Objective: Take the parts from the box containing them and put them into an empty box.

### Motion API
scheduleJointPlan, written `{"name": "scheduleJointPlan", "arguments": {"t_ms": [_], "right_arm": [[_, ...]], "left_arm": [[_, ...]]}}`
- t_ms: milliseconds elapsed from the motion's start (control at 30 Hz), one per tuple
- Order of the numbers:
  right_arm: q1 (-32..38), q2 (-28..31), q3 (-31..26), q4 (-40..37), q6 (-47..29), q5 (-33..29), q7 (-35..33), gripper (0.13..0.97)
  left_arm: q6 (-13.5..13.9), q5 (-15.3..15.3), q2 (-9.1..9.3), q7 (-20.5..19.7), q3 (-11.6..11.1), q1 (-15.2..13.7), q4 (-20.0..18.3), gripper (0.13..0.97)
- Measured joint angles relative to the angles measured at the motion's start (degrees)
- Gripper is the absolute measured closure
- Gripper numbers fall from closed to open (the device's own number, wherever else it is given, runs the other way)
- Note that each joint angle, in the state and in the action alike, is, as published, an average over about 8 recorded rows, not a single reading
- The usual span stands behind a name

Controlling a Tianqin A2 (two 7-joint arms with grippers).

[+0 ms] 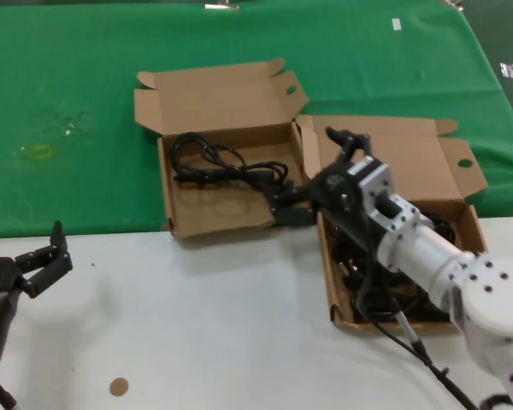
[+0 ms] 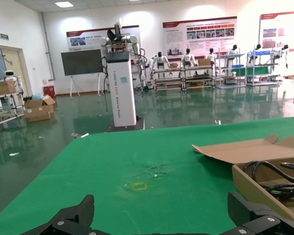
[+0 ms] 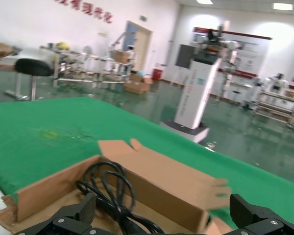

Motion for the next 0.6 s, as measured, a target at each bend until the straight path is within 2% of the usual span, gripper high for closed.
{"name": "scheduleJointPlan", "arguments": {"t_ms": [233,600], "right_arm": [[-6.5,0.5,3.2,4.9,4.6,3.3,0.4,0.129],[-16.6,1.4,8.3,12.7,11.8,8.5,1.0,0.129]], "left_arm": [[0.0,0.0,0.00,0.0,0.0,0.0,0.0,0.144],[0.0,0.0,0.00,0.0,0.0,0.0,0.0,0.132]]}}
